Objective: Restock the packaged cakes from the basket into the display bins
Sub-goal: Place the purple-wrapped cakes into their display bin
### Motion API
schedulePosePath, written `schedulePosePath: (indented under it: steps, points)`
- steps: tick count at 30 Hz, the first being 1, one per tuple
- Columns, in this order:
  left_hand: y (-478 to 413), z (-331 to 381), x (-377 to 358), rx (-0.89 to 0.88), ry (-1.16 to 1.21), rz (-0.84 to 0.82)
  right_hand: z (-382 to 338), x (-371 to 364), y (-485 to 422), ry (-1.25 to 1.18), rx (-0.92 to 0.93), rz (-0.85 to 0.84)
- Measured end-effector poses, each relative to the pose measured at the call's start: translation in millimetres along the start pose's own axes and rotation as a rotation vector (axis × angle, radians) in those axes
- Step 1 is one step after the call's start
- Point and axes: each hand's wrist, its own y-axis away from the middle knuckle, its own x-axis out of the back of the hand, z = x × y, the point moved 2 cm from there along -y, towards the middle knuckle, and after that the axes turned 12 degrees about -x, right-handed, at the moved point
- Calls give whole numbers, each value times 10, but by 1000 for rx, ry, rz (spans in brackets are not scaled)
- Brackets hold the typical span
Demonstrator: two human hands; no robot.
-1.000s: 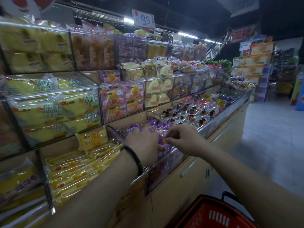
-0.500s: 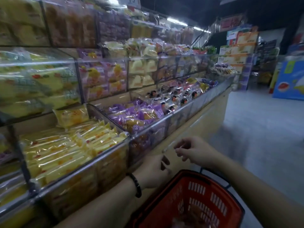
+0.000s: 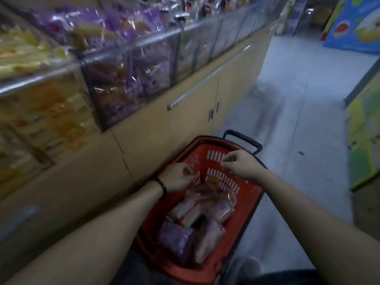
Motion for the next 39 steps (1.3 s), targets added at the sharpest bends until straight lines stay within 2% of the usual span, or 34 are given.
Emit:
schedulePosePath:
  steps: [4, 7, 9, 12, 14, 17, 19, 21, 23, 26, 29, 30, 35, 39]
  points:
    - [-100, -252, -394, 2, -105, -248, 385, -363, -295, 30, -99, -40]
    - [-57, -340, -551, -7, -118, -323, 501, -619, -418, 155, -114, -120]
    - [33, -405, -690, 2, -153, -384, 473, -761, -443, 239, -94, -163]
    - [173, -501, -915, 20, -324, -564, 382, -1049, -390, 445, -7, -319]
    - [259, -554, -1074, 25, -374, -623, 321, -1240, -334, 555, 25, -397]
    - [421, -598, -1416, 34, -474, -687, 229, -1370, -321, 551, 87, -418]
    - [521, -653, -1627, 134, -512, -666, 181, -1340, -337, 502, 102, -406]
    - [577, -707, -1773, 214, -454, -611, 189, -1264, -367, 450, 93, -386]
    - [548, -704, -1778, 176, -471, -583, 243, -1172, -396, 428, 75, -372]
    - [325, -598, -1471, 114, -428, -650, 341, -963, -406, 423, 37, -314]
    - [108, -434, -986, 170, -304, -758, 440, -728, -439, 312, -50, -250]
    - [71, -382, -833, 183, -255, -747, 449, -666, -449, 255, -68, -232]
    - [80, -292, -351, 116, -104, -423, 381, -459, -458, -14, -91, -154]
    - [111, -250, -157, 137, 149, -282, 179, -456, -347, -126, -34, -252]
